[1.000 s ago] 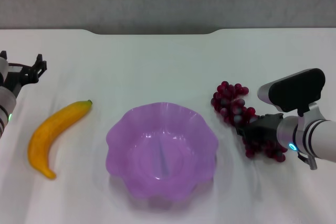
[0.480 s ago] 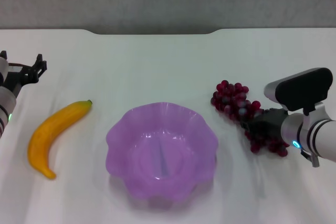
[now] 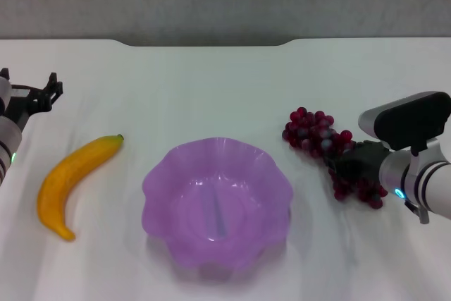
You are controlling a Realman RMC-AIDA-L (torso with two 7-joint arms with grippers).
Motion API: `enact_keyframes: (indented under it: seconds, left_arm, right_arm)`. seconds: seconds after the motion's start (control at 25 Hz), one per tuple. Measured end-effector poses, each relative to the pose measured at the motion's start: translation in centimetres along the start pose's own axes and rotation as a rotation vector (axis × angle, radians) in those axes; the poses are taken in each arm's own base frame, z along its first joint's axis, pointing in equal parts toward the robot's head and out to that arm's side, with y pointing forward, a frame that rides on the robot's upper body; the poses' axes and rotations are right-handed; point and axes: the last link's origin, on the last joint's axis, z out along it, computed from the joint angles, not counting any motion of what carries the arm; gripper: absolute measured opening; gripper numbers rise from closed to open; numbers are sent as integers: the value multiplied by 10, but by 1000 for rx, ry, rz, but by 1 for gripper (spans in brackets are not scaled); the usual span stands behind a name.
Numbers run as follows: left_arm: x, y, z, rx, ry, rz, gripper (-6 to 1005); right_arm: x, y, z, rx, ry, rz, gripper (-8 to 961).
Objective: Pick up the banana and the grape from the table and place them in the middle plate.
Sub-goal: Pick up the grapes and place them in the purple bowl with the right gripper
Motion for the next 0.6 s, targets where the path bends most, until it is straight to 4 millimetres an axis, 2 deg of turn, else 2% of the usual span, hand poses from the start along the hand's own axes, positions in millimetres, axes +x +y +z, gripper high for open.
enact_keyframes:
  seconds: [0.24,0.6]
  left_arm:
    - [0,0,0,0,2,-1,891]
    - [-1,-1,-1,2,-2,0,890]
  right_arm:
    - [4,-4,1,12,15,-3,457]
    - [-1,2,3,-11,51,-12,452]
